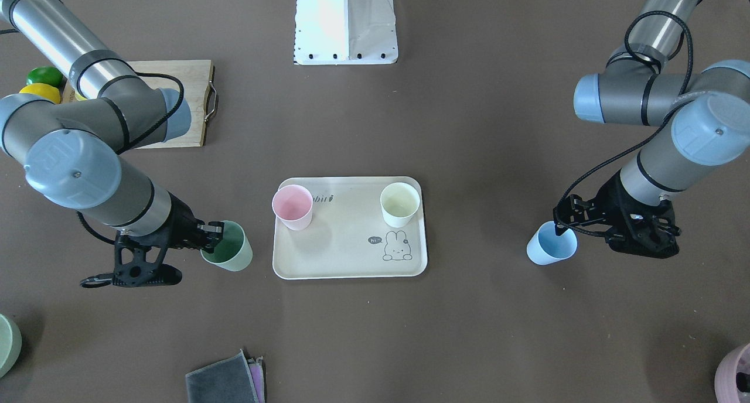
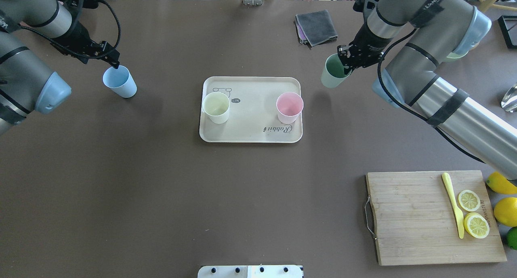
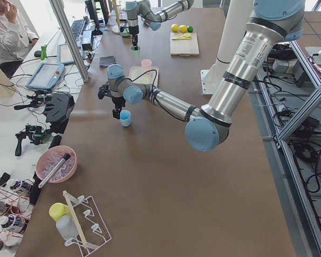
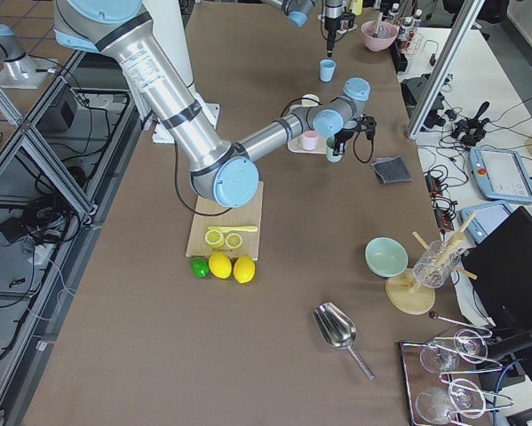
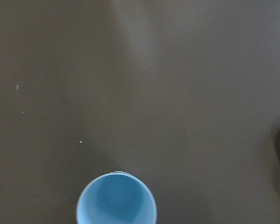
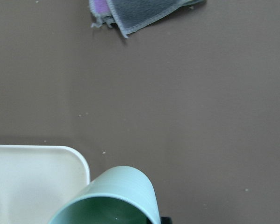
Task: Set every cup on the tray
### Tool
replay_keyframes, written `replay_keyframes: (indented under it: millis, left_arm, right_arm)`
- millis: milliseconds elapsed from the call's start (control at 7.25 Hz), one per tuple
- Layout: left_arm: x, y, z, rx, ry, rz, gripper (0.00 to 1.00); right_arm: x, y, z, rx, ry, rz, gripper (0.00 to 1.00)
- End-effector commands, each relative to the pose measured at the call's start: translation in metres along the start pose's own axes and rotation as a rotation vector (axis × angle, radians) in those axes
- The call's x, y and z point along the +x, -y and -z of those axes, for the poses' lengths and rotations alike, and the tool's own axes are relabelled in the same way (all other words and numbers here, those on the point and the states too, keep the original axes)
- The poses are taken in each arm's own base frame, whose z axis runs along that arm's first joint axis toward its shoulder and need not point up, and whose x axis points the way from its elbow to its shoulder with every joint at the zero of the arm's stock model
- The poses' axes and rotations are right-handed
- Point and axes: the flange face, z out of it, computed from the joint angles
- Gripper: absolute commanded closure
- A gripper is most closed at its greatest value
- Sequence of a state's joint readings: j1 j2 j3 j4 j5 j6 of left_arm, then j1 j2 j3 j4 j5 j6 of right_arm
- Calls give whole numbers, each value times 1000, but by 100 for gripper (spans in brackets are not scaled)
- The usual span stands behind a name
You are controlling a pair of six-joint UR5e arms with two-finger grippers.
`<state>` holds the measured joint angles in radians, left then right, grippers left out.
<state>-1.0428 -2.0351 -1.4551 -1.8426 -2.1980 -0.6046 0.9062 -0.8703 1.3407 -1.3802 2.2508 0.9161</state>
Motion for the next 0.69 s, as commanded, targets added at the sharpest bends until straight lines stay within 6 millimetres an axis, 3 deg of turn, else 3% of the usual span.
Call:
replay_keyframes:
  millis: [0,138,276,414,552]
  left_arm:
    - [-15,-1,-21,-5,0,8,3]
    - [-12,-4,-26,-12,1,5,3]
    - [-2,-6,-31,-21,-4,21,4]
    - [1,-8,-38,-30,-2,20,19]
    - [-4,-9,-45,-39,8,24,50]
  right_arm:
    - [-52,-10,-15,-13,6,19,100]
    - [-54,-13,-23,-2,-11,25,100]
    - [-57,-12,-22,4,-10,16,1]
    - [-58,-12,-21,6,-6,11,0]
    - [-59,-11,-15,12,2,12,0]
